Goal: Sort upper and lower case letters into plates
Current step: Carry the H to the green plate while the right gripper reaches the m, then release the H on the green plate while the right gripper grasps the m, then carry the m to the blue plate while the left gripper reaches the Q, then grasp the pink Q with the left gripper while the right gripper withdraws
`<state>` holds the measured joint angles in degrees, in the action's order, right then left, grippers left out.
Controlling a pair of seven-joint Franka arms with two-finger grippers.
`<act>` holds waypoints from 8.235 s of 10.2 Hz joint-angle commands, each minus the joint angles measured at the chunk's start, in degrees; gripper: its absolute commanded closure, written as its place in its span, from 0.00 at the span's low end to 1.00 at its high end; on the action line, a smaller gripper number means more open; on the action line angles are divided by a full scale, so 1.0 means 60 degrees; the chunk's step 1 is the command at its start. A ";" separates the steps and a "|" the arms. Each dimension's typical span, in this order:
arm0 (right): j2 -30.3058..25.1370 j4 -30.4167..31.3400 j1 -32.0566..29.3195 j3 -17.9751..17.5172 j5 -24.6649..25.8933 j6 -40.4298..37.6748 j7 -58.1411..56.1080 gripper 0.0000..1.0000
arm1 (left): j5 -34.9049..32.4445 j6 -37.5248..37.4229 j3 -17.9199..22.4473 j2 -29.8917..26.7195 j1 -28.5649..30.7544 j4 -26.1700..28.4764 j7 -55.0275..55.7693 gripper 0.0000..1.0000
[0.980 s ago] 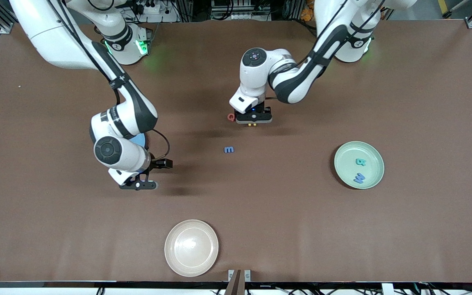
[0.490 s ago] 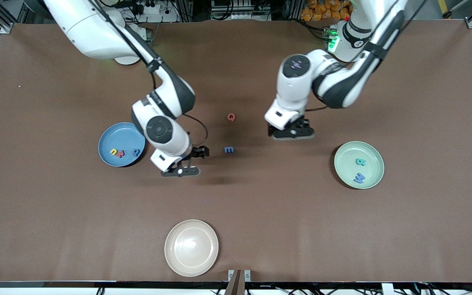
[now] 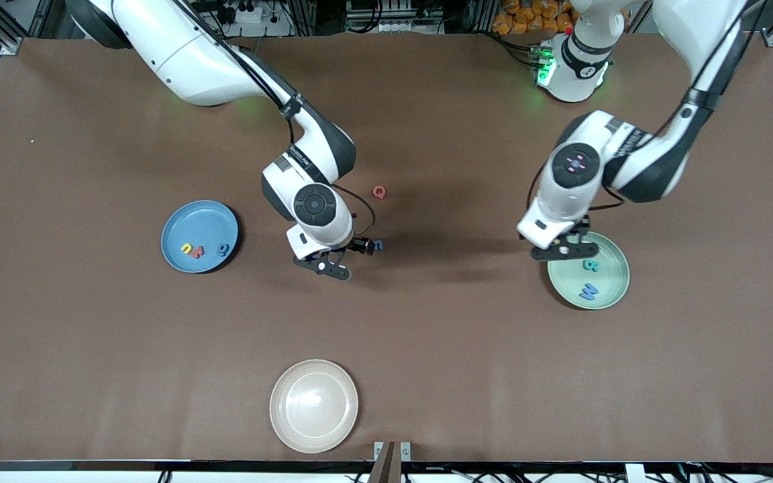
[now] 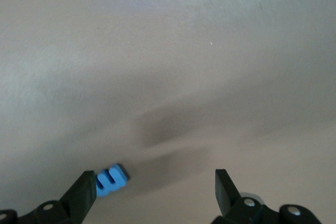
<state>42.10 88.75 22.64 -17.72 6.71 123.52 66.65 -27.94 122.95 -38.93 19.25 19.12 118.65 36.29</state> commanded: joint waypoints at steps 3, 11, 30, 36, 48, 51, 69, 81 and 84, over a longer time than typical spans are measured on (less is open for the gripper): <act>0.0761 -0.1139 0.0562 0.0009 0.0156 0.0097 0.3212 0.00 | -0.0221 0.0817 0.1620 0.0699 0.0388 -0.0232 -0.1126 1.00; 0.1098 -0.1081 0.0740 0.0038 0.0757 0.0842 0.7142 0.00 | -0.0163 0.1422 0.2651 0.1859 -0.0594 -0.1068 -0.0702 1.00; 0.1464 -0.0978 0.1105 0.0053 0.1094 0.0873 0.7188 0.38 | 0.1653 -0.0907 0.1040 -0.0525 -0.0916 -0.3266 -0.0701 0.00; 0.1450 -0.0788 0.1149 0.0067 0.1167 0.0873 0.7334 0.81 | 0.2342 -0.1329 0.0996 -0.1611 -0.0916 -0.3309 -0.0701 0.00; 0.0733 -0.0964 -0.1536 -0.2047 0.1006 -0.0398 0.5316 1.00 | 0.2987 -0.1947 0.0996 -0.2110 -0.1501 -0.3427 -0.0672 0.00; 0.0207 -0.0890 -0.3255 -0.2876 0.0963 -0.1889 0.3592 1.00 | 0.3453 -0.1932 0.0981 -0.2007 -0.1867 -0.3398 -0.0628 0.00; -0.3047 0.4047 -0.5120 0.1195 -0.1191 -0.1426 -0.7563 0.13 | 0.1249 0.0294 0.2138 0.2019 -0.8326 -0.3383 0.3909 0.00; -0.4686 -0.1060 -0.4535 0.2659 -0.1133 -0.6797 -1.0435 0.00 | 0.0277 0.2226 0.2987 0.3558 -0.9764 -0.3325 0.6768 0.00; -0.5768 -0.1140 -0.3997 0.2689 -0.1002 -0.6832 -1.0390 0.00 | 0.0350 0.2490 0.2988 0.3662 -0.9764 -0.3208 0.7062 0.00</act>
<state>10.47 81.12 -4.75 -2.41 0.90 83.15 4.29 -24.84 136.40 -21.59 41.04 -38.91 99.22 76.62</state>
